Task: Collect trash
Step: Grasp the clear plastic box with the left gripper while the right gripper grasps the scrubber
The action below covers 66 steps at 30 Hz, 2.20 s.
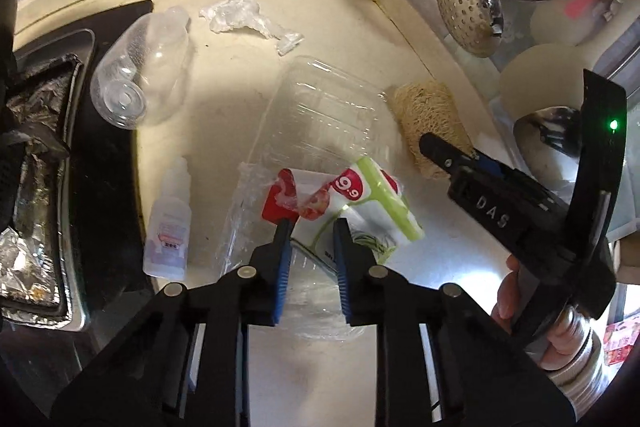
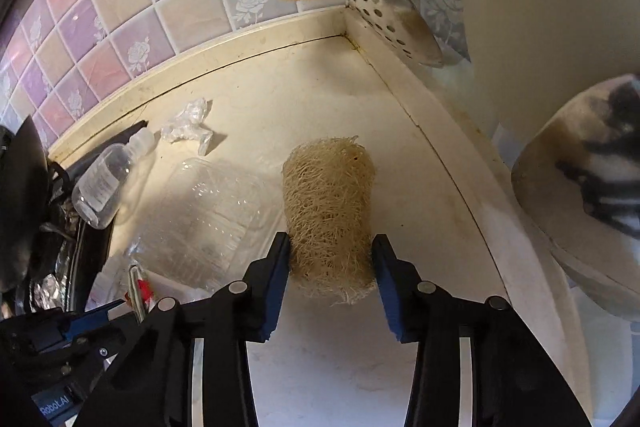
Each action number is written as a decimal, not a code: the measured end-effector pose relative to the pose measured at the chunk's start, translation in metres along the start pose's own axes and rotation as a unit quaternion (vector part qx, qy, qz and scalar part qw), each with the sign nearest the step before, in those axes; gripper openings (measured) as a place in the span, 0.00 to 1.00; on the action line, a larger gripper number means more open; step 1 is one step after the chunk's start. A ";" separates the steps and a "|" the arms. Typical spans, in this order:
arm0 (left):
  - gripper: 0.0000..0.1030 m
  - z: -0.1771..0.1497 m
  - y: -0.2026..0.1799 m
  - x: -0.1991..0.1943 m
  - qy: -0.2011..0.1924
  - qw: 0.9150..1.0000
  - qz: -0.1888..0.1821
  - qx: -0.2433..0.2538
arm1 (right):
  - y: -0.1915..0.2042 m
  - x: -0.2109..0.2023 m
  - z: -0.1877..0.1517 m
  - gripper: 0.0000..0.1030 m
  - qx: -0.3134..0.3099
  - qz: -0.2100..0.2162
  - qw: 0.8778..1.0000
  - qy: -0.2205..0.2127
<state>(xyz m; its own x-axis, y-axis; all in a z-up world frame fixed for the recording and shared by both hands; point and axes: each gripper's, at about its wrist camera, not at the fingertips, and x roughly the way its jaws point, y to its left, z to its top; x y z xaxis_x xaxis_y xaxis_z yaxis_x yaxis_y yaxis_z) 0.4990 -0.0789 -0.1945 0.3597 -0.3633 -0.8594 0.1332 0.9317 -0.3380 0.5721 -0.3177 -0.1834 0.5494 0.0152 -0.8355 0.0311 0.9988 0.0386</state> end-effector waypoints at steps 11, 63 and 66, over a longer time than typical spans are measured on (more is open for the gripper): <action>0.03 0.002 -0.013 -0.040 -0.060 0.998 0.011 0.008 | 0.003 -0.041 -0.014 0.32 0.004 -0.007 0.999 -0.045; 0.02 -0.259 -0.045 -0.283 -0.165 0.962 -0.038 0.216 | 0.115 -0.366 -0.321 0.31 0.079 -0.029 0.993 -0.088; 0.02 -0.286 -0.040 -0.271 -0.136 0.966 -0.028 0.217 | 0.115 -0.366 -0.358 0.31 0.081 -0.019 0.995 -0.063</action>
<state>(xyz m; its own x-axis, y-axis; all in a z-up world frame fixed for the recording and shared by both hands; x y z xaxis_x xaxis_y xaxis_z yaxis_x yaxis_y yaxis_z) 0.1322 -0.0197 -0.0580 0.5625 -0.4533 -0.6915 0.5128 0.8473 -0.1382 0.0759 -0.1916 -0.0696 0.6459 -0.0389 -0.7624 0.1817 0.9778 0.1040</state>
